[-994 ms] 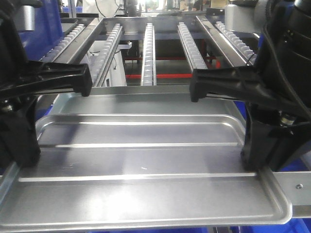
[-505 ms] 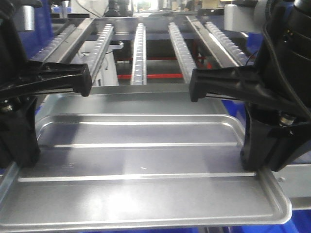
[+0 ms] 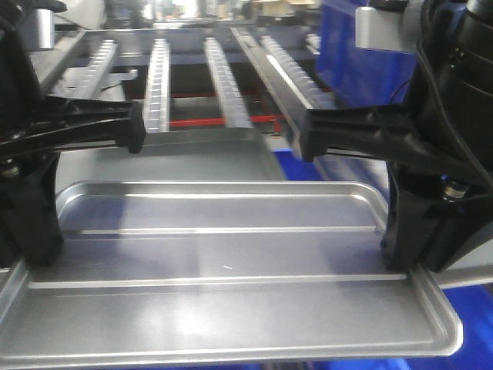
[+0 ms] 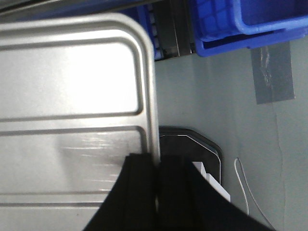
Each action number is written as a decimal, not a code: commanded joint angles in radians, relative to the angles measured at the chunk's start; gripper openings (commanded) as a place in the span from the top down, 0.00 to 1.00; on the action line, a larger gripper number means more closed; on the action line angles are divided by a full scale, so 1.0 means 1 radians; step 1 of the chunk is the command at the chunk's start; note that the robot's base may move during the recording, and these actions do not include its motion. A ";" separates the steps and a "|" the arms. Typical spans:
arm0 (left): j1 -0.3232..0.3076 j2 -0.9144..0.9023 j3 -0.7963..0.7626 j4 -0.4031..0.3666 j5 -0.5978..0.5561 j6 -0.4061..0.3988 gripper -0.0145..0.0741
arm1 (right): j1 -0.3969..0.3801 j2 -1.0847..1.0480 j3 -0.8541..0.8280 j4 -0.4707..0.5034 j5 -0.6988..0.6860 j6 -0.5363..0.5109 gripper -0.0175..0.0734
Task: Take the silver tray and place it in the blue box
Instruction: 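Hold the tray level in both grippers while the base drives, then carry the tray with both grippers over the blue crate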
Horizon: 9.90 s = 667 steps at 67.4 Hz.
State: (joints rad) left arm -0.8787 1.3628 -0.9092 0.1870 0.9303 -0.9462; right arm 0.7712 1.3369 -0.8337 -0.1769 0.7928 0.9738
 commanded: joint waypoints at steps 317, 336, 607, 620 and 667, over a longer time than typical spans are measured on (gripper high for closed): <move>-0.009 -0.032 -0.024 0.016 0.005 0.001 0.95 | 0.000 -0.034 -0.023 -0.032 -0.024 0.002 0.75; -0.009 -0.032 -0.024 0.016 0.005 0.001 0.95 | 0.000 -0.034 -0.023 -0.032 -0.024 0.002 0.75; -0.009 -0.032 -0.024 0.016 0.005 0.001 0.95 | 0.000 -0.034 -0.023 -0.032 -0.024 0.002 0.75; -0.009 -0.032 -0.024 0.016 0.005 0.001 0.95 | 0.000 -0.034 -0.023 -0.032 -0.024 0.002 0.75; -0.009 -0.032 -0.024 0.016 0.005 0.001 0.95 | 0.000 -0.034 -0.023 -0.032 -0.024 0.002 0.75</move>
State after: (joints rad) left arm -0.8787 1.3628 -0.9092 0.1870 0.9318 -0.9462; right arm 0.7712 1.3369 -0.8337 -0.1790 0.7906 0.9744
